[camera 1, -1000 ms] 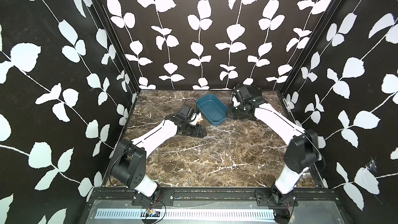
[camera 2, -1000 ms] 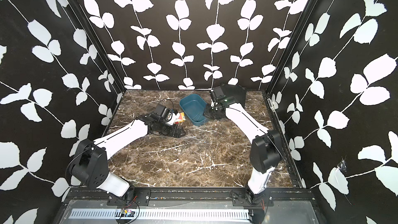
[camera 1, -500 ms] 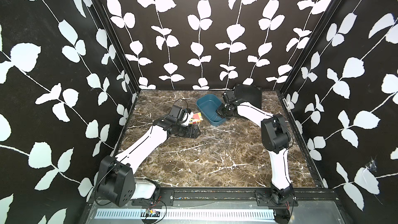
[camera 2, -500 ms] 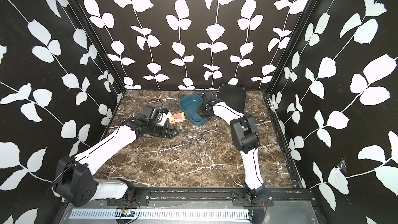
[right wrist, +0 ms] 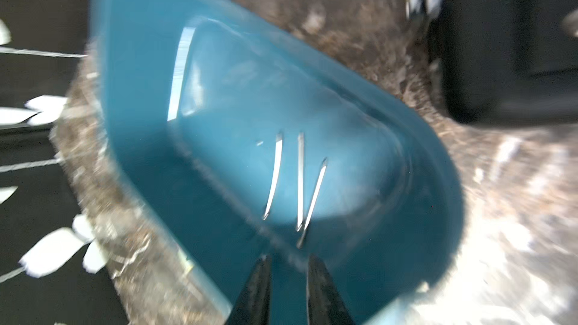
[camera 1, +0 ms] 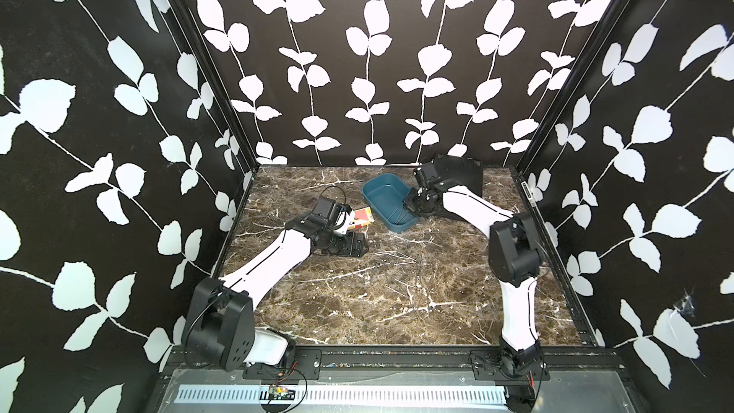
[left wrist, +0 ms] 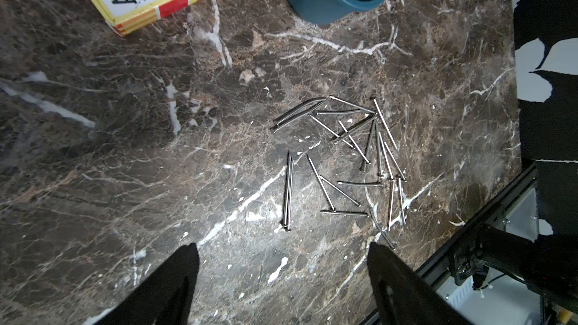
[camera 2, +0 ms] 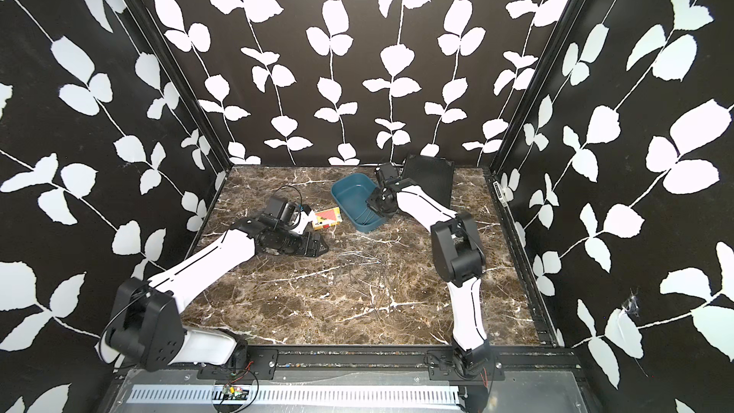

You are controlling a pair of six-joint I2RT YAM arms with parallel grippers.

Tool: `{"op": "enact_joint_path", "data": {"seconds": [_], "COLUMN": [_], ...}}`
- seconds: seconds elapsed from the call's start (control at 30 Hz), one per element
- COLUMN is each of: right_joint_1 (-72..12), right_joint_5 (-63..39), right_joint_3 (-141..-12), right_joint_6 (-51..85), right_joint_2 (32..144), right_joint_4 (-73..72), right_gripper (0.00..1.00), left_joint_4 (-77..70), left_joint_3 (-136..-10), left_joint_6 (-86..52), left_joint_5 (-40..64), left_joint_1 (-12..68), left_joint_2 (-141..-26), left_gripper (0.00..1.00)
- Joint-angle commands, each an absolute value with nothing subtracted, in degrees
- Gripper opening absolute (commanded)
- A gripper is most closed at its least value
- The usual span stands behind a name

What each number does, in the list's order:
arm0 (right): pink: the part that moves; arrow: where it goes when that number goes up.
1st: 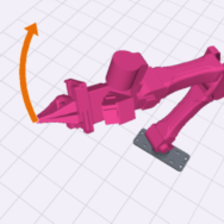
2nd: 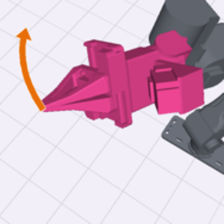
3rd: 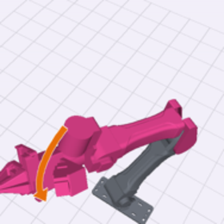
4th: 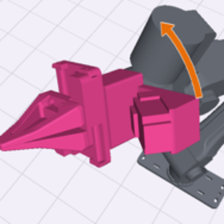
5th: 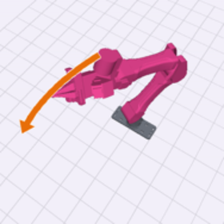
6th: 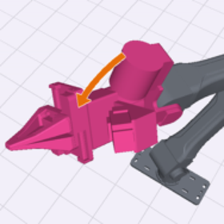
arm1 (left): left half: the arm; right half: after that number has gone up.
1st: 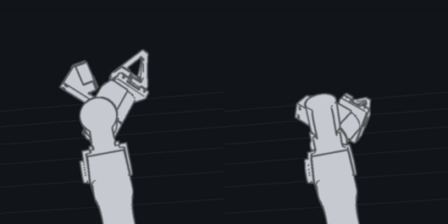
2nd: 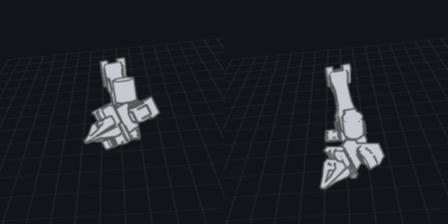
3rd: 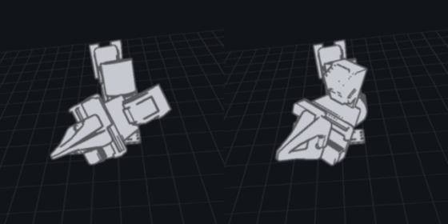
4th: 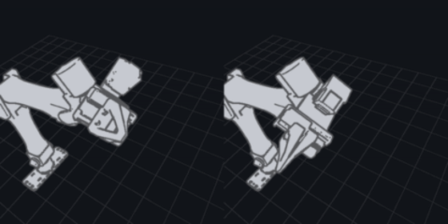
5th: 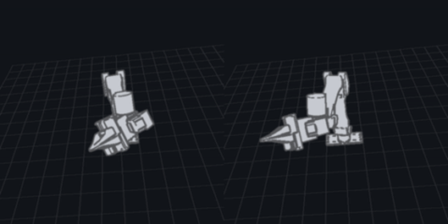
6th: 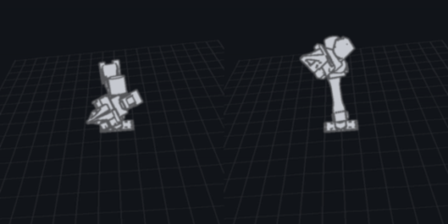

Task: Put the nails on the desktop into the storage box
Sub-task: Place the nail in the storage box.

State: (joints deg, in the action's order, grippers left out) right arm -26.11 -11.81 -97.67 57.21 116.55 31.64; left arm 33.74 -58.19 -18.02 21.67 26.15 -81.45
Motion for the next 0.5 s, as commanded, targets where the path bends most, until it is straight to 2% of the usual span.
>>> {"op": "enact_joint_path", "data": {"seconds": [0.0,0.23,0.47], "right_joint_1": [-26.0,-28.0,-32.9], "right_joint_5": [-11.1,-6.1,-4.2], "right_joint_3": [-94.8,-86.1,-73.0], "right_joint_6": [49.1,34.0,28.8], "right_joint_2": [107.7,99.6,96.7], "right_joint_4": [36.5,50.2,48.7], "right_gripper": [0.25,0.26,0.26], "left_joint_4": [31.5,30.7,31.0], "left_joint_3": [-60.2,-61.4,-62.3], "left_joint_6": [-18.6,-19.1,-19.4], "left_joint_5": [23.5,24.1,23.6], "left_joint_1": [26.0,27.0,29.4], "left_joint_2": [-82.4,-84.5,-85.7], "left_gripper": [0.86,0.86,0.86]}}
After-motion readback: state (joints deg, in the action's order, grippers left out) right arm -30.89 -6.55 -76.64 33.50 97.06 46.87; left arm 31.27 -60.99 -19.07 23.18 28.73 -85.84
